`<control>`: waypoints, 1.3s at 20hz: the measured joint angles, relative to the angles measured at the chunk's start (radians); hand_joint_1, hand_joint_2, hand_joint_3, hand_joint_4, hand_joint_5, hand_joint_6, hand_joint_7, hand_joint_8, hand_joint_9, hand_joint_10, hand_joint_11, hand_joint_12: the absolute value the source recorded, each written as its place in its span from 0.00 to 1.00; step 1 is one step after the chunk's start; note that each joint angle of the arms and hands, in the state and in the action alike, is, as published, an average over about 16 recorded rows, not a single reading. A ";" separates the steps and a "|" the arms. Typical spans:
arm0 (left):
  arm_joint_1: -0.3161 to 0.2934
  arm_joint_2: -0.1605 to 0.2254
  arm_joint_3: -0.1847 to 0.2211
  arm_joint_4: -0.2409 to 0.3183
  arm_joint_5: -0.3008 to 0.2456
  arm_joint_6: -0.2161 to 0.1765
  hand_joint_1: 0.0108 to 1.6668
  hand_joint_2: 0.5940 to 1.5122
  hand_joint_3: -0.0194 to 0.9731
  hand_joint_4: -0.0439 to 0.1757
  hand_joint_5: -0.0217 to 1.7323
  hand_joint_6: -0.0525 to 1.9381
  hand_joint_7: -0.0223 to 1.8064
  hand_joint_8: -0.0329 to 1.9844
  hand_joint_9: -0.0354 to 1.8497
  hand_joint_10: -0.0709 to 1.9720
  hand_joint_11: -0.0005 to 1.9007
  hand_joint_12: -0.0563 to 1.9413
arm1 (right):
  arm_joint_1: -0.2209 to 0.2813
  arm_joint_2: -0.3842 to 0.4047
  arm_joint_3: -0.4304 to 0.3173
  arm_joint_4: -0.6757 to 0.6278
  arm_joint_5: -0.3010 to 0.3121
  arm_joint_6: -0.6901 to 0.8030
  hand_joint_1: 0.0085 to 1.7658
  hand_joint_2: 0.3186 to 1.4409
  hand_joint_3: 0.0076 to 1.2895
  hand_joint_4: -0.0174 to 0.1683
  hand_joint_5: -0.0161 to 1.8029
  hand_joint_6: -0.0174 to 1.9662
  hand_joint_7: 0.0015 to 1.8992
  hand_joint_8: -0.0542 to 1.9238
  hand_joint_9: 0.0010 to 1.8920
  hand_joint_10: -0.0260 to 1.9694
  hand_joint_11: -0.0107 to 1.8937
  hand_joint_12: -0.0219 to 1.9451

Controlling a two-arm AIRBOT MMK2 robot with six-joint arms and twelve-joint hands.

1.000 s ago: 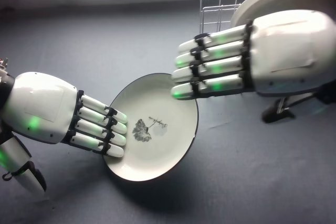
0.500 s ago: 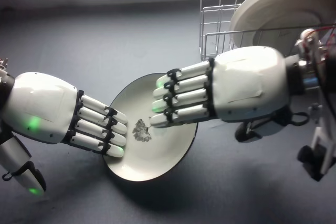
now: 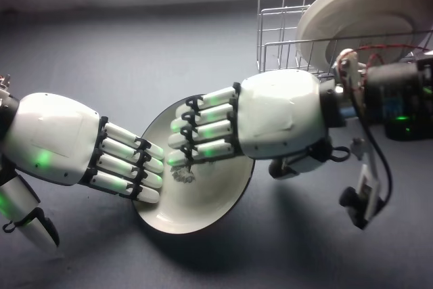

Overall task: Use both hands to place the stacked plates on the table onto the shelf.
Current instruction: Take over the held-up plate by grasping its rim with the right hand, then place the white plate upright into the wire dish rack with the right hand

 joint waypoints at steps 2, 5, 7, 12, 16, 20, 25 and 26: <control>0.000 -0.001 0.001 0.000 -0.001 0.000 0.01 0.57 0.04 0.15 0.01 0.01 0.01 0.01 0.02 0.03 0.01 0.02 | 0.003 -0.023 0.019 0.004 -0.007 -0.001 0.70 0.56 0.00 0.11 0.04 0.03 0.02 0.03 0.02 0.02 0.01 0.15; -0.001 -0.002 0.003 0.000 -0.002 0.001 0.01 0.57 0.04 0.15 0.01 0.01 0.01 0.01 0.02 0.03 0.01 0.02 | 0.007 -0.050 0.041 0.013 -0.014 -0.002 0.70 0.58 0.00 0.11 0.06 0.03 0.03 0.03 0.03 0.03 0.01 0.19; -0.001 -0.002 0.003 0.001 -0.003 0.001 0.01 0.57 0.04 0.15 0.01 0.01 0.01 0.01 0.02 0.03 0.01 0.02 | 0.010 -0.063 0.050 0.021 -0.018 -0.003 0.71 0.59 0.00 0.10 0.11 0.03 0.08 0.04 0.07 0.04 0.03 0.27; -0.003 -0.002 0.004 0.005 -0.006 0.000 0.01 0.57 0.04 0.15 0.01 0.01 0.01 0.01 0.02 0.03 0.01 0.02 | 0.014 -0.079 0.049 0.043 -0.018 -0.007 0.73 0.59 0.00 0.08 0.24 0.11 0.22 0.08 0.22 0.13 0.16 0.47; -0.015 0.006 -0.005 0.018 -0.005 -0.001 0.01 0.57 0.04 0.15 0.01 0.01 0.01 0.01 0.02 0.03 0.01 0.02 | 0.013 -0.079 0.035 0.056 -0.016 -0.012 0.75 0.57 0.00 0.06 0.34 0.18 0.34 0.12 0.33 0.21 0.27 0.61; -0.049 0.032 -0.038 0.042 -0.004 -0.007 0.01 0.57 0.04 0.15 0.01 0.01 0.02 0.01 0.03 0.03 0.01 0.03 | 0.014 -0.067 0.014 0.071 -0.012 -0.016 0.77 0.55 0.00 0.04 0.44 0.25 0.46 0.17 0.45 0.30 0.38 0.73; -0.130 0.102 -0.108 0.070 -0.003 -0.046 0.01 0.57 0.04 0.17 0.01 0.02 0.03 0.02 0.03 0.04 0.01 0.03 | 0.019 -0.029 -0.027 0.093 -0.013 -0.020 0.78 0.53 0.00 0.04 0.47 0.32 0.51 0.23 0.50 0.40 0.45 0.76; -0.151 0.119 -0.123 0.077 -0.002 -0.060 0.01 0.57 0.04 0.17 0.02 0.02 0.03 0.02 0.03 0.04 0.01 0.03 | 0.022 -0.019 -0.038 0.101 -0.015 -0.020 0.78 0.53 0.00 0.05 0.47 0.32 0.51 0.23 0.51 0.41 0.45 0.75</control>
